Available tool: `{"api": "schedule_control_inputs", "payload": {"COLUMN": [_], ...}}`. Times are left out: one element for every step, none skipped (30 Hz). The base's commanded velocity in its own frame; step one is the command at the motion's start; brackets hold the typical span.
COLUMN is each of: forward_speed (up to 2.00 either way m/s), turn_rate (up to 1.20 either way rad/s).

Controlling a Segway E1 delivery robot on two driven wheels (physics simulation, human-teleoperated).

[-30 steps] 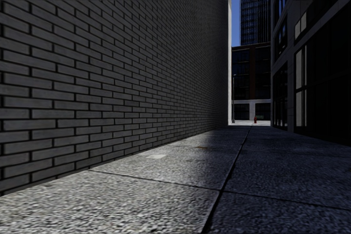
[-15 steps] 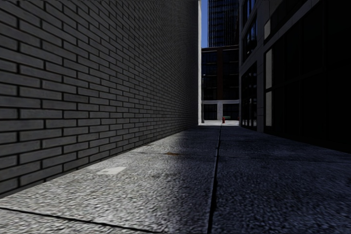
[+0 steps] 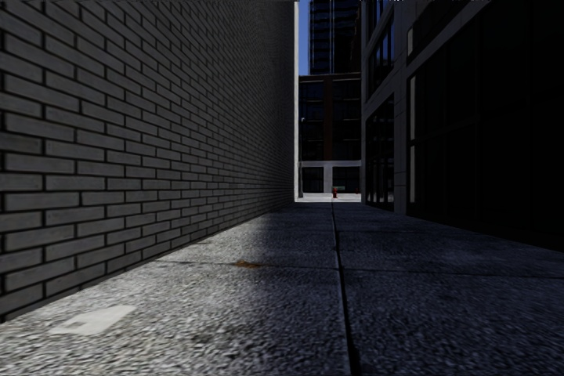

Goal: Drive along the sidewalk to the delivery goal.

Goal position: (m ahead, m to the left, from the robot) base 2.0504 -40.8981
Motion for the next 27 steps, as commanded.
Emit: {"api": "schedule_control_inputs", "payload": {"forward_speed": [1.74,1.74,1.74,1.74,1.74,1.74,1.74,1.74,1.74,1.74,1.74,1.74,1.74,1.74,1.74,1.74,1.74,1.74,1.74,1.74,1.74,1.74,1.77,1.86,1.86,2.00,2.00], "turn_rate": [-0.97,-0.20,-0.02,0.00,0.00,0.00,0.00,0.00,0.00,0.00,0.00,0.00,0.00,0.00,0.00,0.00,0.00,0.00,0.00,0.00,0.00,0.00,0.00,0.00,0.00,0.00,0.00]}}
